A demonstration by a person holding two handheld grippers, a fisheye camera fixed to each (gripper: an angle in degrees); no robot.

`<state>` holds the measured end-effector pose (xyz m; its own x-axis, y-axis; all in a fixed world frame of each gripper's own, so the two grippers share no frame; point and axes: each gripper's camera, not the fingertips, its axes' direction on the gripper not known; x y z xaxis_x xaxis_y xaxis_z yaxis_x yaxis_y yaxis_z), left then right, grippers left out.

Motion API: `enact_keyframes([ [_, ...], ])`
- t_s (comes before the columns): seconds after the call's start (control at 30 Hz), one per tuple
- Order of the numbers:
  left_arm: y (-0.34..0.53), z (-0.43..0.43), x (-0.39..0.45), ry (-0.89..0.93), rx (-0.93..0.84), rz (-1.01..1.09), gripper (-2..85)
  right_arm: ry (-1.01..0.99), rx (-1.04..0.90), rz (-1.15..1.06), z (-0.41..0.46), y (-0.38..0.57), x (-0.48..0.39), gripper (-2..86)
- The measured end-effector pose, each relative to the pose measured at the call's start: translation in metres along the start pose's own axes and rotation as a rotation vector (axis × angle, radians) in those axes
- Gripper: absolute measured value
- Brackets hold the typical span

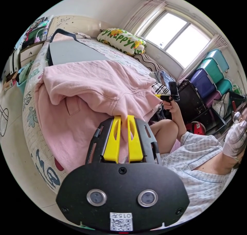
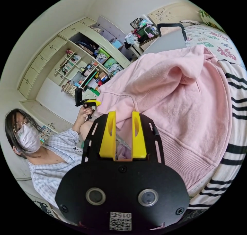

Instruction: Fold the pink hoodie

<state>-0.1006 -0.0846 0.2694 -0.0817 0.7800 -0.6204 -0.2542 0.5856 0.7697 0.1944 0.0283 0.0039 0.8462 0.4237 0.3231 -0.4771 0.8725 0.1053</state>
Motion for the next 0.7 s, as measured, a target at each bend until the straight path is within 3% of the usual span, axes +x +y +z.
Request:
enact_keyframes([
  [0.07, 0.0, 0.0, -0.001, 0.017, 0.013, 0.005, 3.6, -0.005, -0.004, -0.027, -0.006, 0.002, -0.004, 4.0],
  [0.3, 0.006, 0.002, -0.012, 0.183, 0.058, 0.001, 2.9, -0.115, 0.103, -0.138, -0.051, 0.021, -0.012, 1.3],
  [0.4, 0.006, 0.019, -0.025, 0.163, -0.006, -0.031, 3.2, -0.059, 0.002, -0.088, -0.044, 0.021, -0.001, 1.6],
  [0.5, 0.009, 0.037, -0.04, 0.111, -0.075, -0.061, 4.1, -0.021, -0.102, -0.074, -0.029, 0.02, 0.005, 3.0],
  [0.7, 0.013, 0.049, -0.051, 0.245, -0.047, -0.057, 8.5, -0.184, -0.009, -0.106, -0.048, 0.018, 0.002, 12.2],
])
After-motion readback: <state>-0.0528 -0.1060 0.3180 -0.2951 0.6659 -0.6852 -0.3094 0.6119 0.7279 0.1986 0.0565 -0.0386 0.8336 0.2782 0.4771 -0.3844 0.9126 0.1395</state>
